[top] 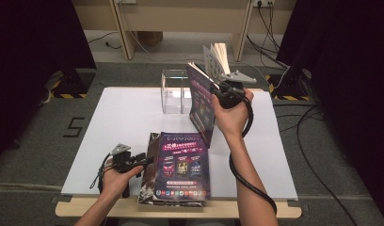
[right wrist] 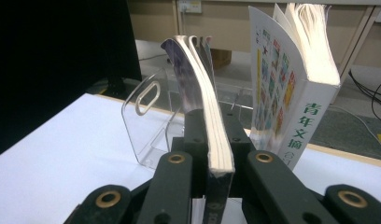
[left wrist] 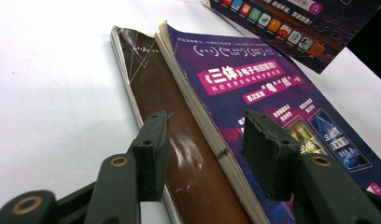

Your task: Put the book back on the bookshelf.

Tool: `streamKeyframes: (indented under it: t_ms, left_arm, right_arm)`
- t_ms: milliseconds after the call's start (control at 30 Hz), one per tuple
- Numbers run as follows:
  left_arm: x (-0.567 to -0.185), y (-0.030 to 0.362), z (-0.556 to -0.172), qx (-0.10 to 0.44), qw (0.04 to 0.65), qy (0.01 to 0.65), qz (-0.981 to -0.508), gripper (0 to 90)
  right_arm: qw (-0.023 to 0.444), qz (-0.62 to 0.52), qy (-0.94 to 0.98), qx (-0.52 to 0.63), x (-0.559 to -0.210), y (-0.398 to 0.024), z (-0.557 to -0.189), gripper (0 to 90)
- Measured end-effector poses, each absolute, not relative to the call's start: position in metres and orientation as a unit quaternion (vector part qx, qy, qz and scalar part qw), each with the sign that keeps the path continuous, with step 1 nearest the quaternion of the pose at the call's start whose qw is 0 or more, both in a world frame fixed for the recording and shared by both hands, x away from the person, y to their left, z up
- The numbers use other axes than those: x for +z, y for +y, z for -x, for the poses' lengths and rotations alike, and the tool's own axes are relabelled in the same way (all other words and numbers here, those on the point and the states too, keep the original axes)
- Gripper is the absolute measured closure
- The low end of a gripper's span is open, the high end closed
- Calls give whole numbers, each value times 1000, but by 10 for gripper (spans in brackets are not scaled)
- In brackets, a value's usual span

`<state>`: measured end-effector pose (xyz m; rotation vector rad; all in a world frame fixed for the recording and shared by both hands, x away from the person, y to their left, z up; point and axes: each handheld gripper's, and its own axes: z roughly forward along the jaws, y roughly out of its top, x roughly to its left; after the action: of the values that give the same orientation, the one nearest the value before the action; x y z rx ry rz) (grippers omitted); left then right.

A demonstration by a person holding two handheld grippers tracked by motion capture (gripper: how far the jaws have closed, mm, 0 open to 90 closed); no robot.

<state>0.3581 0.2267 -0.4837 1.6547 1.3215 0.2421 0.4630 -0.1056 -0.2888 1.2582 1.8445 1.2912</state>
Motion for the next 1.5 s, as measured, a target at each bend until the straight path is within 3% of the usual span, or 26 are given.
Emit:
streamKeyframes:
  t_ms: [533, 1500]
  left_arm:
    - [-483, 229, -359, 101, 485, 543, -678, 507]
    - [-485, 230, -360, 100, 486, 543, -677, 507]
  right_arm:
    - [300, -458, 656, 520, -287, -90, -464, 844]
    - [352, -484, 615, 513, -307, -71, -513, 843]
